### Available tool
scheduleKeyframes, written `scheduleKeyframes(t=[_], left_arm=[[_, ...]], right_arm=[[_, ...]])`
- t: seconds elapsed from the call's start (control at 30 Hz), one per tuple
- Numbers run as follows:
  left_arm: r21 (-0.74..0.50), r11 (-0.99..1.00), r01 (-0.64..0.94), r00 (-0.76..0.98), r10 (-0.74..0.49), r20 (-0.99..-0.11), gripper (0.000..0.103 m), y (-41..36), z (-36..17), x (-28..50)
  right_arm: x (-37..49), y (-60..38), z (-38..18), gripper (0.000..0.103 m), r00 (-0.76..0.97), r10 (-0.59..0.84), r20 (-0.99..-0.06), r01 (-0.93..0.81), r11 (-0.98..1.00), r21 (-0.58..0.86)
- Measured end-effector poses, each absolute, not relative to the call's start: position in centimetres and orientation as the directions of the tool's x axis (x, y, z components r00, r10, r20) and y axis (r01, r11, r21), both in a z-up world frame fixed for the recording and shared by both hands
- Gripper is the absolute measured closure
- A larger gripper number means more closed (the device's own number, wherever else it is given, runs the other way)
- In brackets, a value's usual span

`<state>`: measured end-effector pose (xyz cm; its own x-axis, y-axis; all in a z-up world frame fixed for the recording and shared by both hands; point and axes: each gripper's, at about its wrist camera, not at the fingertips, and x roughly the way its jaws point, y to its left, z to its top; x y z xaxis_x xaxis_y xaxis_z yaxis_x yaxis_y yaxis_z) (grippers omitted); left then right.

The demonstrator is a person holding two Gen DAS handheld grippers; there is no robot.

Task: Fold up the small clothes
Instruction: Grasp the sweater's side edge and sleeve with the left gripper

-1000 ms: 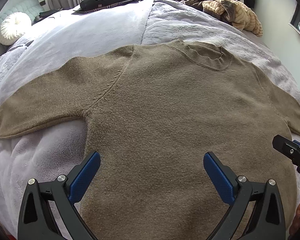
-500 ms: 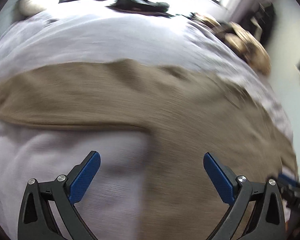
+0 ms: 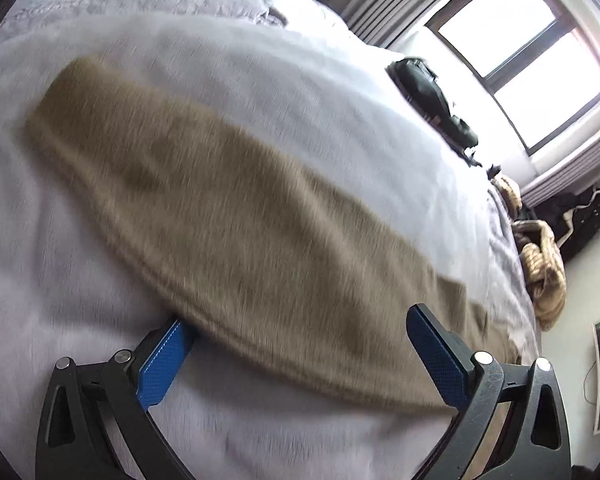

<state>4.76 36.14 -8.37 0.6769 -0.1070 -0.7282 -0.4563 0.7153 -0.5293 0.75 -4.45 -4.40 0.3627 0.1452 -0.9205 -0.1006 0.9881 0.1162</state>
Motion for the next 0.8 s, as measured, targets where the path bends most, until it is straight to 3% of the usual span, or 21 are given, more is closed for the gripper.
scheduleKeyframes(t=[0.03,0.1,0.17,0.3,0.47,0.67,0.8], left_arm=[[-0.539,0.709,-0.455,0.692,-0.1,-0.715,0.018,36.5,-8.4,4.6],[-0.563,0.689,-0.456,0.701,-0.112,-0.704,0.064,37.4,-8.6,4.6],[-0.603,0.666,-0.44,0.715,-0.147,-0.684,0.093,38.1,-9.0,4.7],[-0.622,0.693,-0.364,0.774,-0.147,-0.616,0.093,37.8,-7.3,4.2],[-0.544,0.818,-0.186,0.84,-0.155,-0.521,0.093,32.9,-1.4,4.8],[-0.461,0.885,0.073,0.85,-0.297,-0.435,0.093,22.0,5.0,7.3],[-0.407,0.887,0.219,0.792,-0.405,-0.457,0.093,12.3,6.2,10.0]], right_arm=[[0.7,-4.4,-4.4,0.0,0.363,0.145,-0.921,-0.103,0.988,0.115],[0.6,-4.3,-4.3,0.0,0.363,0.143,-0.921,-0.104,0.988,0.112],[0.5,-4.5,-4.4,0.0,0.358,0.147,-0.922,-0.099,0.988,0.119],[0.3,-5.1,-4.2,0.0,0.363,0.163,-0.918,-0.09,0.986,0.14],[-0.1,-6.5,-3.7,0.0,0.389,0.191,-0.901,-0.075,0.982,0.176],[-0.7,-10.5,-2.8,0.0,0.432,0.21,-0.877,-0.017,0.974,0.226],[-1.5,-14.8,-2.4,0.0,0.467,0.195,-0.862,0.05,0.968,0.246]])
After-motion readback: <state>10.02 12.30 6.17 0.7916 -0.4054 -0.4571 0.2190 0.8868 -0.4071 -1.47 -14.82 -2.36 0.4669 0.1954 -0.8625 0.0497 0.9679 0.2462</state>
